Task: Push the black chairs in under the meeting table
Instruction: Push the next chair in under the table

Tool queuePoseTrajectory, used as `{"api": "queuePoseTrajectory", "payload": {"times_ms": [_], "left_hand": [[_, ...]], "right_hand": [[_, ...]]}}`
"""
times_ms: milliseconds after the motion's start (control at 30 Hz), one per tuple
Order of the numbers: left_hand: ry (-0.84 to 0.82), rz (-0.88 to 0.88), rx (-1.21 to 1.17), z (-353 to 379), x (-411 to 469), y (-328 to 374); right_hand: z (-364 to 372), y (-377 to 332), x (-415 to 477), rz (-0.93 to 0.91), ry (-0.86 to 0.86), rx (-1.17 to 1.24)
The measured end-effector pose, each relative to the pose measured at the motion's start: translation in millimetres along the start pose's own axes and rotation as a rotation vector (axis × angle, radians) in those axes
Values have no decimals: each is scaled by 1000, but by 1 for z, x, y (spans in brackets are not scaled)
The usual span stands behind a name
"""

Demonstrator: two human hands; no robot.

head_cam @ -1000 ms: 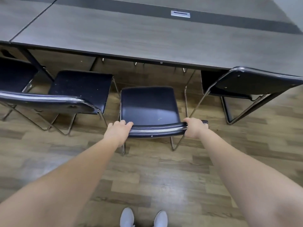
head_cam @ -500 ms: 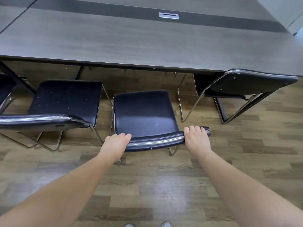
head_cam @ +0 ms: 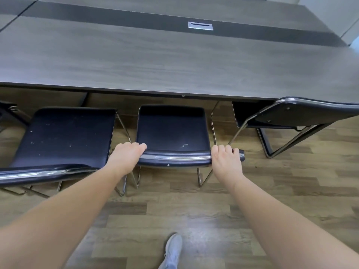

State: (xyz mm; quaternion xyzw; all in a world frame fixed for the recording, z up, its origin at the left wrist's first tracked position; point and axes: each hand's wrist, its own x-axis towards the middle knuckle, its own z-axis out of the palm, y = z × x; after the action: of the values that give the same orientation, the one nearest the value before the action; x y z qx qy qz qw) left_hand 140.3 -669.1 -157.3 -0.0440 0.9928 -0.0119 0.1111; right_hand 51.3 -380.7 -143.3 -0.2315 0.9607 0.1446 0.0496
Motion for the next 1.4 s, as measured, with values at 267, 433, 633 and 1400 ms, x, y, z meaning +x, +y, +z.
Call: {"api": "queuePoseTrajectory", "payload": {"times_ms": [267,433,633,1400], "left_hand": [[43,-24,50,-17,92,-23],[188,-92,46,-22,149,-31],[285,-137,165,-31,197,-36],[16,-228,-231,-128,197,-41]], "right_hand": [[-7,11,92,15,17,44],[-10,24,150,44,40,66],[-12,36,201,61,75,45],[-107,47,233,135,-142,741]]}}
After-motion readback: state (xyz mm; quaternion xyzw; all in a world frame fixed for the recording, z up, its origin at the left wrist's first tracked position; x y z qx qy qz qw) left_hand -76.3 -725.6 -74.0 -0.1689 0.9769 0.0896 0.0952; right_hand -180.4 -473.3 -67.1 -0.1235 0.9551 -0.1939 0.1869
